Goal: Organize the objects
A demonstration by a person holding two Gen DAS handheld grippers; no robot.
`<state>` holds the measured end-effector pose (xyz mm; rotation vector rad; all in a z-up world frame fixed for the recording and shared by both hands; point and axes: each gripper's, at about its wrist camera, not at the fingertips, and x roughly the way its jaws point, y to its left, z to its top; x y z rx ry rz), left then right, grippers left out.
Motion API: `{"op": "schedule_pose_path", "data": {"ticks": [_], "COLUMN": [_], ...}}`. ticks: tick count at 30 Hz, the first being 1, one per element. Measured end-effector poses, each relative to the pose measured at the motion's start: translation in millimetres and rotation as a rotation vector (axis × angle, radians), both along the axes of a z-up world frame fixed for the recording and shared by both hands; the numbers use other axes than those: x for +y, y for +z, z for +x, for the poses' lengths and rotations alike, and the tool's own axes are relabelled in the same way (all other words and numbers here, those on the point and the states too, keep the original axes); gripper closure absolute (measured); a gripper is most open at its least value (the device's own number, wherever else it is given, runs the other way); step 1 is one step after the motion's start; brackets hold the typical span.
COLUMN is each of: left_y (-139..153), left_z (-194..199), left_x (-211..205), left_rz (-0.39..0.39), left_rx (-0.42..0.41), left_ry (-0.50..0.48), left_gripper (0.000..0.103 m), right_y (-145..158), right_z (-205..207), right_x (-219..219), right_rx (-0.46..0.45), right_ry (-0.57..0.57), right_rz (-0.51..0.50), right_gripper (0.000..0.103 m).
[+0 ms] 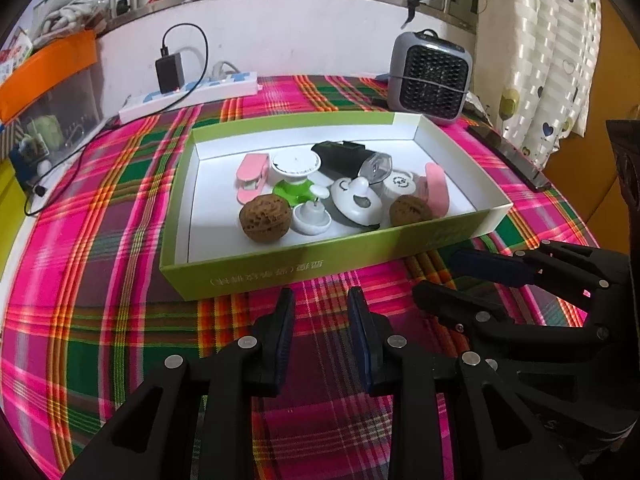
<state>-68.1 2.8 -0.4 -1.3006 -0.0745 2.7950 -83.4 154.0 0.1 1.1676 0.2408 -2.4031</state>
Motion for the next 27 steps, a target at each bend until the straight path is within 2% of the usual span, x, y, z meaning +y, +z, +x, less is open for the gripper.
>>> {"op": "schedule_pose_path", "data": {"ticks": [27], "left_y": [-0.9], "left_z": [-5.0], "left_x": [-2.5], "left_rz": [0.008], "left_rx": [-0.004], "left_ry": [0.009], "left_gripper": [0.078], "right_y": [-1.1], "right_z": [-6.5], "right_x": [-0.4], "right_rx": [0.008], "right_ry": [-0.017], "right_rz": [0.006], "right_gripper": [0.063]}}
